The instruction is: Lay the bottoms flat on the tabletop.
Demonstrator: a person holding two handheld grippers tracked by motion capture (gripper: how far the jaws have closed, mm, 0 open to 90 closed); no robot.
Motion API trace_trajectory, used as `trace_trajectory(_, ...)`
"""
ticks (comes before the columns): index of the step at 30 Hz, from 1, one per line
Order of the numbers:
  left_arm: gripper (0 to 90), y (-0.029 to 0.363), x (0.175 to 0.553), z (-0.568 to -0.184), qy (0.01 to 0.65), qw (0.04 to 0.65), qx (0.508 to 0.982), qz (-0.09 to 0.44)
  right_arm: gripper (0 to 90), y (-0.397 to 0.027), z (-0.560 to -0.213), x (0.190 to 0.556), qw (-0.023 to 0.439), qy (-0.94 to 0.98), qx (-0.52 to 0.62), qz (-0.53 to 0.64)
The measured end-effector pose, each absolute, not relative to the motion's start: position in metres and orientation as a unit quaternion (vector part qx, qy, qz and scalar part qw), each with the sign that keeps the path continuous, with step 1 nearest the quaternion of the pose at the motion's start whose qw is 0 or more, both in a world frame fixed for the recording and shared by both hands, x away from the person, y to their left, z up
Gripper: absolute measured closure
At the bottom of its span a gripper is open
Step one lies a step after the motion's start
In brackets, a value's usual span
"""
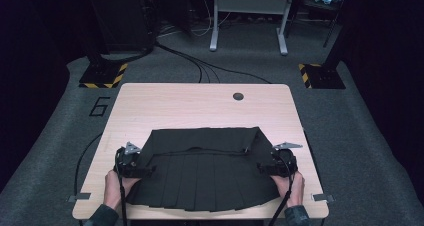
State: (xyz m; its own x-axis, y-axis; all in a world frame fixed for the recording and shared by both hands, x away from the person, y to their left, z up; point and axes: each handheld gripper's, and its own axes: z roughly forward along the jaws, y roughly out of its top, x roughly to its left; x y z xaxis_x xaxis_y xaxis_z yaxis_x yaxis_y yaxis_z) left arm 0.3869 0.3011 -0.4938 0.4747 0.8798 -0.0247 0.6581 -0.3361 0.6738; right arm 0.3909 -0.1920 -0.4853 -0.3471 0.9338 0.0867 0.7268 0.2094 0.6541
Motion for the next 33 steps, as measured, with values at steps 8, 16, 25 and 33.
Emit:
trace_trajectory(8, 20.1, 0.288, 0.410, -0.489, 0.486, 0.316, 0.797, 0.168, 17.1, -0.152, -0.457, 0.408, 0.178, 0.774, 0.508, 0.333)
trace_trajectory(16, 33.3, 0.278, 0.425, -0.499, 0.495, 0.300, 0.798, 0.168, 31.5, -0.126, -0.462, 0.433, 0.181, 0.785, 0.504, 0.310)
trace_trajectory(25, 58.4, 0.272, 0.429, -0.506, 0.505, 0.280, 0.797, 0.179, 46.9, -0.136, -0.478, 0.441, 0.161, 0.778, 0.534, 0.290)
trace_trajectory(33, 80.4, 0.271, 0.427, -0.504, 0.488, 0.279, 0.805, 0.189, 70.4, -0.142, -0.490, 0.440, 0.158, 0.773, 0.538, 0.296)
